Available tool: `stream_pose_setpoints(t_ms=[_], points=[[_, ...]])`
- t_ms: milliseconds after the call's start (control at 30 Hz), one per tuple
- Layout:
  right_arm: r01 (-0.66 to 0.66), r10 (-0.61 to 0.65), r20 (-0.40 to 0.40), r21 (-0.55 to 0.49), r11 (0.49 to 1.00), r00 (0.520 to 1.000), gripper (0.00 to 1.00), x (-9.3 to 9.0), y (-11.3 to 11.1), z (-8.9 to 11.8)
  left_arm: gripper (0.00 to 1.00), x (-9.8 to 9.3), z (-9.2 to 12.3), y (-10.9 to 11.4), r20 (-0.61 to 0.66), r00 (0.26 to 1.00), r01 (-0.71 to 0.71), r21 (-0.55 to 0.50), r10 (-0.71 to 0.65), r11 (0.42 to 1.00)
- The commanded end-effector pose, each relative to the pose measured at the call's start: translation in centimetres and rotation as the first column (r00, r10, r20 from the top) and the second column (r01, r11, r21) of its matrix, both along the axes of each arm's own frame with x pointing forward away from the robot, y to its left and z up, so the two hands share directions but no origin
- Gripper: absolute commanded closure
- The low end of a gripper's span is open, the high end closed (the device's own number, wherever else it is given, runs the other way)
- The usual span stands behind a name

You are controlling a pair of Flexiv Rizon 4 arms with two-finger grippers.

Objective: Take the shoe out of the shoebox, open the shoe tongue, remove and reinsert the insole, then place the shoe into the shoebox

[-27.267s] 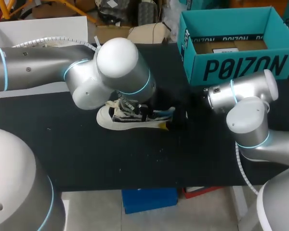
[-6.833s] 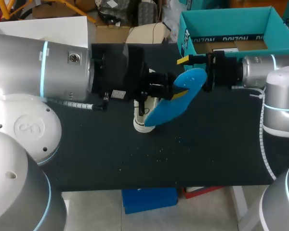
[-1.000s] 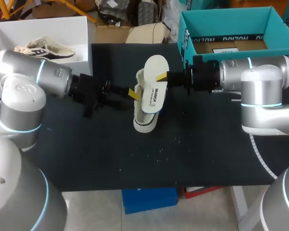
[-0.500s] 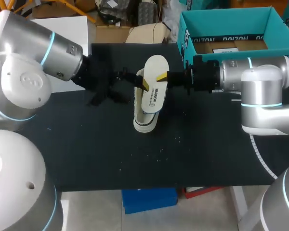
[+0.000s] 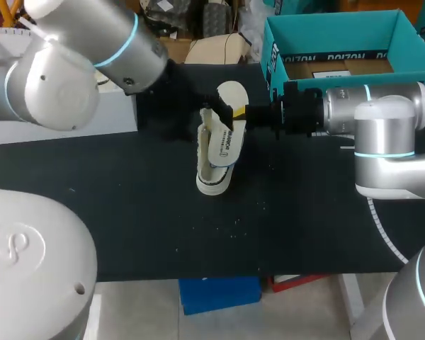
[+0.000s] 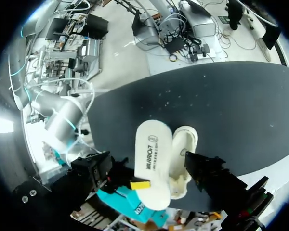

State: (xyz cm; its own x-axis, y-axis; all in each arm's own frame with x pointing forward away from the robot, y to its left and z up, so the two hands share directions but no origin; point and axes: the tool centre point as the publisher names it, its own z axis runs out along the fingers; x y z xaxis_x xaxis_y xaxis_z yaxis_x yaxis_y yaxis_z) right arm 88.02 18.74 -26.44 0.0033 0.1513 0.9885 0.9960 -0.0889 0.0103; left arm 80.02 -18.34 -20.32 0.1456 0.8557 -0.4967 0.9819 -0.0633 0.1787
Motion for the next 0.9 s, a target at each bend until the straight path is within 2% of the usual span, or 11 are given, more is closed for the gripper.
stream_pose_setpoints(t_ms=[33,467,733,900], points=[[0.004,-0.004,0.0,-0.002,1.0,1.0,1.0,0.0,0.1,0.0,0.0,0.1,0.1,-0.5,0.031,0.997,-0.073,0.347,0.067,0.935],[0.004,-0.004,0.0,-0.002,1.0,1.0,1.0,0.0,0.1,0.0,0.0,0.6,-0.2,-0.7,0.006,0.998,-0.07,0.196,0.07,0.978],[0.004,-0.004,0.0,-0.002,1.0,1.0,1.0,0.0,0.1,0.0,0.0,1.9,-0.1,-1.6,0.002,0.999,-0.043,0.214,0.044,0.976],[0.004,-0.004,0.0,-0.002,1.0,1.0,1.0,0.0,0.1,0.0,0.0,3.6,0.4,-1.8,0.008,0.999,-0.039,0.232,0.038,0.972]])
